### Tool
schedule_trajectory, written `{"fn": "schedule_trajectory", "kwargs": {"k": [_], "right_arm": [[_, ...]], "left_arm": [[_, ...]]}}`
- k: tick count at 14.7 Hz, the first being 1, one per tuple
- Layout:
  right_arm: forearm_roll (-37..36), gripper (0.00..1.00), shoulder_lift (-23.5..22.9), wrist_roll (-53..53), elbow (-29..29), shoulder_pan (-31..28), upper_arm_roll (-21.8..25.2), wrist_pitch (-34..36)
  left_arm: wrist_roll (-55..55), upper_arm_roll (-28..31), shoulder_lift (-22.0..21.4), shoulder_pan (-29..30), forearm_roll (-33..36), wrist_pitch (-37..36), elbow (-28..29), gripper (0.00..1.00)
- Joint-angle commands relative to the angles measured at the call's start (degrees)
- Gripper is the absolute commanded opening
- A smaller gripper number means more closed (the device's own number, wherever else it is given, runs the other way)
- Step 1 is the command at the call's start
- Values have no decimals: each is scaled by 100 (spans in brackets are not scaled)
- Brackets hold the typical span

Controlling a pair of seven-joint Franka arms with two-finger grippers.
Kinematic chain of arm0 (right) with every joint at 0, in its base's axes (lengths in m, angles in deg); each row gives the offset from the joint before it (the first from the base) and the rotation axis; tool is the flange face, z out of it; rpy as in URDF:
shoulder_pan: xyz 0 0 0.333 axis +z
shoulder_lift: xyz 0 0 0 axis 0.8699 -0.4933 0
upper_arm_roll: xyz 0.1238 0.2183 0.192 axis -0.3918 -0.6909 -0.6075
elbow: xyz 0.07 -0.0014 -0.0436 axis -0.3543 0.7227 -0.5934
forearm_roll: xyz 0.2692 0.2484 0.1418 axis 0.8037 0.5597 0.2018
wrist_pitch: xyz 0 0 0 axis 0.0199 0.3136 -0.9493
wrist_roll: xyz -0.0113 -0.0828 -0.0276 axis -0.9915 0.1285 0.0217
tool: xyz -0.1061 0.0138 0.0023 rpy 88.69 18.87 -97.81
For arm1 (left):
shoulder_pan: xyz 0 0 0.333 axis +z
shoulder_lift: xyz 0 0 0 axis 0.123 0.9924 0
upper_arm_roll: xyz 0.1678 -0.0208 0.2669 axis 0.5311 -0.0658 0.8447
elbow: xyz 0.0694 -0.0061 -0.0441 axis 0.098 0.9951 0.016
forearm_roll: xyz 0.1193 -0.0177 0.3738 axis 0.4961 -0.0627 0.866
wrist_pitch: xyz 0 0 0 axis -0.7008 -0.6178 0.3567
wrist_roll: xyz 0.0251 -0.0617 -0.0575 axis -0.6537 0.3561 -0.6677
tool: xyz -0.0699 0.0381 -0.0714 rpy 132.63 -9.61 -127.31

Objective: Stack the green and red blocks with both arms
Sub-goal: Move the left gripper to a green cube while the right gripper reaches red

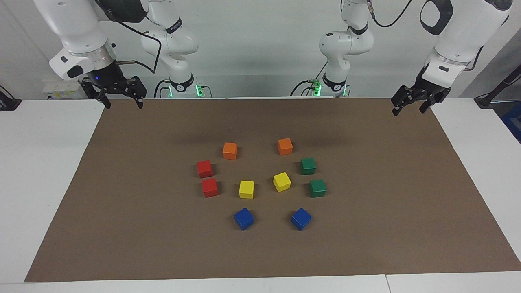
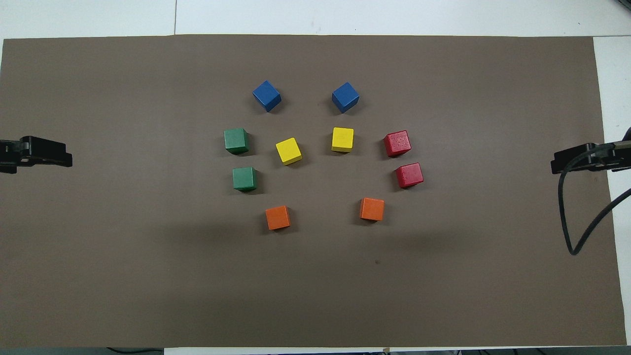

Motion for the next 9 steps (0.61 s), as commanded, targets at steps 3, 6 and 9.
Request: {"fn": "schedule_trajectory", "kwargs": {"k": [3, 6, 9], "right_arm": [[32, 100, 61, -71, 91, -41, -9, 58], [32, 100, 131, 25, 292, 20, -61, -142], [50, 100, 88, 692, 855, 494, -123, -1099]], "left_arm": [[8, 41, -91, -68, 85, -6, 59, 100], [130, 41, -126, -42, 85, -23, 103, 100], [210, 15, -223, -190, 85, 195, 401, 100]]}}
